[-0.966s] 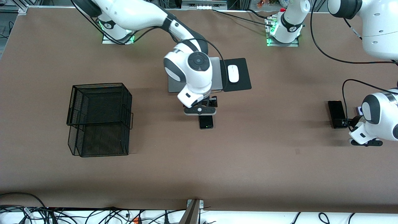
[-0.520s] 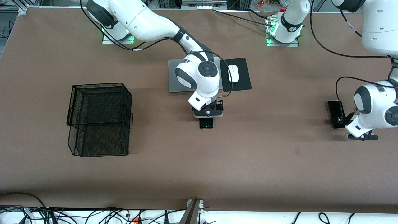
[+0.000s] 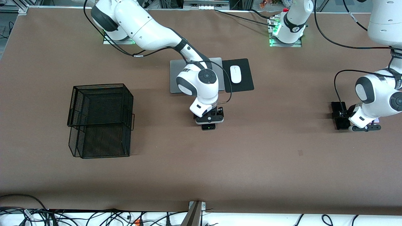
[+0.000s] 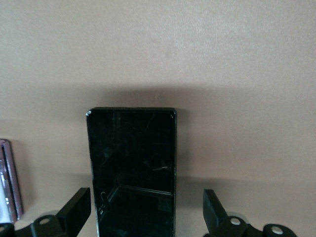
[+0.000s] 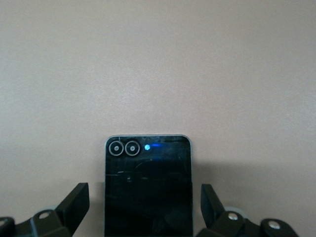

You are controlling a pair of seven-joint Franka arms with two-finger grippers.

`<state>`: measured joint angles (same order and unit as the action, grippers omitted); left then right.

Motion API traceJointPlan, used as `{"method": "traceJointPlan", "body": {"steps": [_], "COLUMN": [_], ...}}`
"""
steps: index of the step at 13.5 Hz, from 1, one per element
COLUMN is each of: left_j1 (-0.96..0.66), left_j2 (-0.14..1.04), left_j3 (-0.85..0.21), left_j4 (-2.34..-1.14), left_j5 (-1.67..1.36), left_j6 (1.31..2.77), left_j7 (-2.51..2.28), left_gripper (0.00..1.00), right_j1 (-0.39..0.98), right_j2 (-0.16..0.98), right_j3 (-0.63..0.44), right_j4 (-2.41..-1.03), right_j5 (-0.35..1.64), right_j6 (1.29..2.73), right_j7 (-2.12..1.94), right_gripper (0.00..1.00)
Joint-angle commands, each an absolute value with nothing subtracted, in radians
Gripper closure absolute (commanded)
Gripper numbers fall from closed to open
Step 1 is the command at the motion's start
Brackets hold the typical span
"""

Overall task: Place phones with both arms
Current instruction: 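Carry the flip phone to the basket while the left gripper lifts the slab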

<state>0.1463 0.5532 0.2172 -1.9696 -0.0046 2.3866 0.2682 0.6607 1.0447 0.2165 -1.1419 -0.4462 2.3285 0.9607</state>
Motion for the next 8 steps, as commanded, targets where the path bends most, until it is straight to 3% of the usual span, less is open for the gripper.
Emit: {"method": "traceJointPlan", "body": {"steps": [1, 5, 7, 8], "left_j1": [0.156, 0.179, 0.199, 0.207], "left_j2": [0.545, 0.560, 0.569, 0.577], "left_j3": [0.209, 0.209, 0.207, 0.204], "left_j4": [-1.994, -1.983, -1.982, -1.980], "left_j5": [-0.031, -0.031, -0.041, -0.057], "left_j6": [2.404, 2.404, 2.404, 2.404], "left_j7": [0.296, 0.308, 0.333, 0.340], "left_gripper": [0.00, 0.00, 0.00, 0.00], "right_j1": [0.658, 0.658, 0.655, 0.655], "right_j2": [1.077, 1.103, 1.101, 1.100], "right_j3": [0.222, 0.222, 0.221, 0.221], "right_j4": [-1.104, -1.104, -1.104, -1.104], "right_j5": [-0.465, -0.463, -0.465, -0.466], "right_j6": [2.339, 2.378, 2.376, 2.373], "right_j7": [0.957, 1.003, 0.989, 0.986], "right_gripper": [0.00, 0.03, 0.52, 0.70]}}
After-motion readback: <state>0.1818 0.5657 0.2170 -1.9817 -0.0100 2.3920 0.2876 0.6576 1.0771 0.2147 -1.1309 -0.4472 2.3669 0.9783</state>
